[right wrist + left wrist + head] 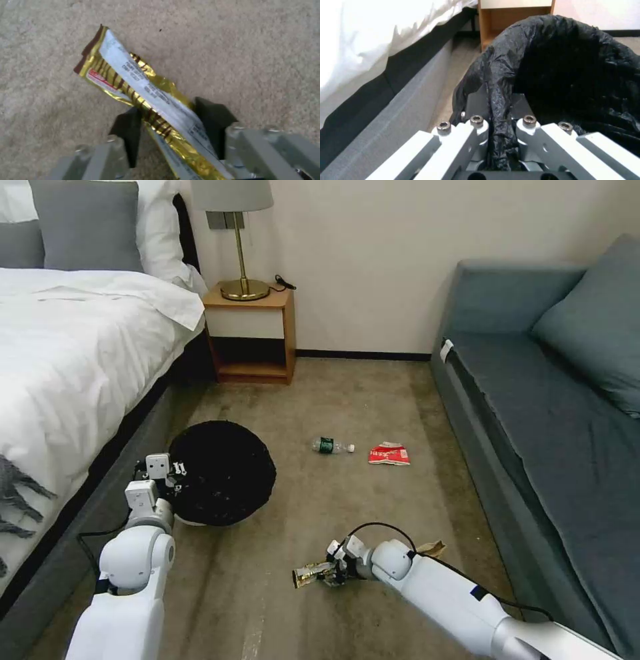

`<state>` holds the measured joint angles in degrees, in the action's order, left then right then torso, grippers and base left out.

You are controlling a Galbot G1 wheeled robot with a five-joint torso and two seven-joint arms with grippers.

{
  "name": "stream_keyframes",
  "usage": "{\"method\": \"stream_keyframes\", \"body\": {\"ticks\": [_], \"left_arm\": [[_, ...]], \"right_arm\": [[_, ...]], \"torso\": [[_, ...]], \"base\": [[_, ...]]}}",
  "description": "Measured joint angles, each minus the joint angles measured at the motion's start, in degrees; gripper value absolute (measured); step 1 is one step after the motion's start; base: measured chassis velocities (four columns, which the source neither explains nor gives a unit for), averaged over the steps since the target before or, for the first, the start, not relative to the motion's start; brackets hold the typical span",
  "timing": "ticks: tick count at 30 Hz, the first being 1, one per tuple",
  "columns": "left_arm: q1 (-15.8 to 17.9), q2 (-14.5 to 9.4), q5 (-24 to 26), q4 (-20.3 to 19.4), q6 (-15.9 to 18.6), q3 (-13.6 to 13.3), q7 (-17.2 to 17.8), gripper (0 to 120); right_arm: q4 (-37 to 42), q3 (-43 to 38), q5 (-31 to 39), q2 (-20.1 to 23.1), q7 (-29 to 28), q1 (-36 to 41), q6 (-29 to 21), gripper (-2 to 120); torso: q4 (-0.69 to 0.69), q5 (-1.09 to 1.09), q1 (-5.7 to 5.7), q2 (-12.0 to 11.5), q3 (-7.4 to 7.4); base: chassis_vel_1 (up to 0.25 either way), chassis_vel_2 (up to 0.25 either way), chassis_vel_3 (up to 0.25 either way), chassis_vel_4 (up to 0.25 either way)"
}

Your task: Pick up the trash bin, then pick up the garbage on the floor and place it into the trash bin.

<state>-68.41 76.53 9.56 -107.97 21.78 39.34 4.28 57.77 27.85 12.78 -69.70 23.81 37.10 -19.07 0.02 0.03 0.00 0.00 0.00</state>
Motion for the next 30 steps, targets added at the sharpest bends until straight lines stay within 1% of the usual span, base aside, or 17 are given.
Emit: {"method": "stream_keyframes", "body": {"ticks": [1, 4, 5, 6, 7, 9, 10, 11, 12, 16, 17, 19, 22, 26, 30], "left_arm": [[0.0, 0.0, 0.0, 0.0, 0.0, 0.0, 0.0, 4], [-0.2, -0.1, 0.0, 0.2, -0.1, 0.0, -0.2, 4], [-0.2, -0.2, 0.0, 0.2, -0.2, 0.0, -0.2, 4], [-0.2, -0.2, 0.0, 0.2, -0.2, 0.0, -0.2, 4], [-0.3, -0.3, 0.1, 0.4, -0.3, 0.1, -0.3, 4], [-0.4, -0.7, 0.1, 0.6, -0.5, 0.2, -0.6, 4], [-0.5, -0.9, 0.2, 0.7, -0.6, 0.4, -0.7, 4], [-0.5, -0.9, 0.2, 0.7, -0.6, 0.4, -0.7, 4], [-0.6, -1.3, 0.6, 0.8, -0.7, 0.6, -0.7, 4], [-0.7, -1.8, 2.1, 0.9, -0.5, 0.5, -0.6, 4], [-0.7, -1.8, 2.1, 0.9, -0.5, 0.5, -0.6, 4], [-0.6, -1.8, 2.2, 1.1, -0.6, 0.1, -0.6, 4], [-0.6, -1.7, 2.2, 1.4, -0.8, -0.3, -0.6, 4], [-0.6, -1.2, 1.8, 2.0, -1.2, -2.2, -0.6, 4], [-0.4, -1.1, 1.6, 2.3, -1.4, -2.8, -0.6, 4]], "right_arm": [[0.0, 0.0, 0.0, 0.0, 0.0, 0.0, 0.0, 39], [0.9, -0.7, 0.0, 0.5, 0.0, 0.1, 0.1, 26], [1.0, -1.0, 0.0, 0.6, 0.0, 0.1, 0.1, 23], [1.0, -1.0, 0.0, 0.6, 0.0, 0.1, 0.1, 23], [1.8, -2.3, -0.3, 0.8, 0.0, 0.5, 0.2, 17], [2.8, -4.2, -0.5, 0.7, -0.1, 1.0, 0.6, 8], [3.4, -5.3, -0.5, 0.6, -0.1, 1.4, 0.9, 5], [3.4, -5.3, -0.5, 0.6, -0.1, 1.4, 0.9, 5], [4.2, -7.6, -0.5, 0.5, -0.2, 2.2, 1.6, 0], [7.0, -16.3, 0.9, -0.8, -1.0, 4.1, 3.4, 0], [7.0, -16.3, 0.9, -0.8, -1.0, 4.1, 3.4, 0], [8.8, -19.9, 2.0, -1.1, -1.0, 4.5, 3.5, 0], [10.4, -22.1, 3.0, -1.2, -1.0, 4.7, 3.4, 0], [16.5, -26.2, 6.6, -1.6, -1.2, 5.9, 3.4, 0], [19.5, -27.3, 8.4, -2.3, -1.4, 6.4, 3.3, 0]], "torso": [[0.0, 0.0, 0.0, 0.0, 0.0], [0.0, -0.03, 0.0, 0.0, 0.0], [0.0, -0.03, 0.0, 0.0, 0.01], [0.0, -0.03, 0.0, 0.0, 0.01], [-0.03, -0.05, 0.0, 0.0, 0.01], [-0.03, -0.05, 0.0, 0.0, 0.0], [-0.03, -0.04, 0.0, 0.0, 0.0], [-0.03, -0.04, 0.0, 0.0, 0.0], [-0.02, -0.04, 0.0, 0.0, 0.01], [-0.02, -0.03, 0.0, 0.0, 0.0], [-0.02, -0.03, 0.0, 0.0, 0.0], [-0.03, -0.04, 0.0, 0.0, 0.0], [-0.02, -0.03, 0.0, 0.0, 0.0], [-0.03, -0.04, 0.0, 0.0, 0.0], [-0.03, -0.03, 0.0, 0.0, 0.0]], "base": [[0.0, 0.0, 0.0, 0.0], [0.0, 0.0, 0.0, 0.0], [0.0, 0.0, 0.0, 0.0], [0.0, 0.0, 0.0, 0.0], [0.0, 0.0, 0.0, 0.0], [0.0, 0.0, 0.0, 0.0], [0.0, 0.0, 0.0, 0.0], [0.0, 0.0, 0.0, 0.0], [0.0, 0.0, 0.0, 0.0], [0.0, 0.0, 0.0, 0.0], [0.0, 0.0, 0.0, 0.0], [0.0, 0.0, 0.0, 0.0], [0.0, 0.0, 0.0, 0.0], [0.0, 0.0, 0.0, 0.0], [0.0, 0.0, 0.0, 0.0]]}}
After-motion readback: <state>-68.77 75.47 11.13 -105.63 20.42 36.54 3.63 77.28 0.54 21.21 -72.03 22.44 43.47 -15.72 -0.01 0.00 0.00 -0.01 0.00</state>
